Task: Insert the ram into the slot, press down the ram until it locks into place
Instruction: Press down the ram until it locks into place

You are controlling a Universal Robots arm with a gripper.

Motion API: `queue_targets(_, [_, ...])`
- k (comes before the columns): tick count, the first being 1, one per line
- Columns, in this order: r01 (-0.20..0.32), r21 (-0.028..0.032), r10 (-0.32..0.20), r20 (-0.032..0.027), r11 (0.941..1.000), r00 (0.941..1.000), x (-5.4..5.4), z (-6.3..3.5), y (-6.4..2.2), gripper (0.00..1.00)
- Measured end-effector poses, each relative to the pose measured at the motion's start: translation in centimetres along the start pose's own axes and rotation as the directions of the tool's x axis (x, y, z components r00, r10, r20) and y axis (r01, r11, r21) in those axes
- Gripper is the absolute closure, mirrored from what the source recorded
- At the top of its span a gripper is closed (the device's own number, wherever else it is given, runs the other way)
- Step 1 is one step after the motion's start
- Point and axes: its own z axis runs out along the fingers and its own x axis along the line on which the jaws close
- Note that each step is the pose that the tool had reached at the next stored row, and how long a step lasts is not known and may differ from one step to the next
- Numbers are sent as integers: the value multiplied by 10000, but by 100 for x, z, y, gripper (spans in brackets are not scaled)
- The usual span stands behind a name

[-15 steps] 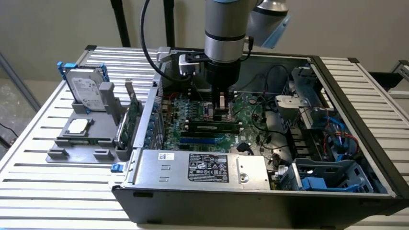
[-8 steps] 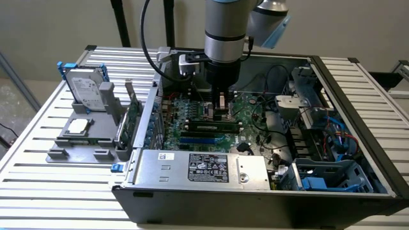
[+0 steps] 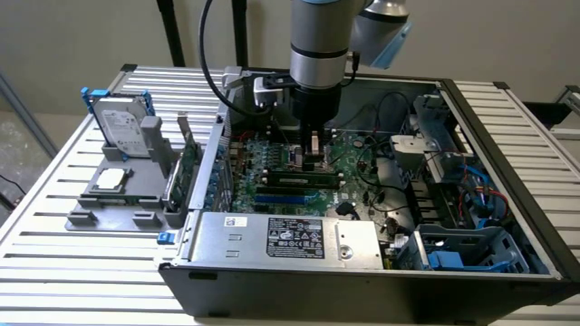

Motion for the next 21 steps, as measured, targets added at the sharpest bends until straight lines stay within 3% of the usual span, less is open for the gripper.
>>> queue_targets(5, [0,-22,0,2,10000,10000,-9,36,-2,89])
queue_targets(14, [-34,-250,35,9,9997,10000,-60,121,-28,89])
queue_targets(21, [-145,-280,145,7,9995,9999,-63,153,-40,89])
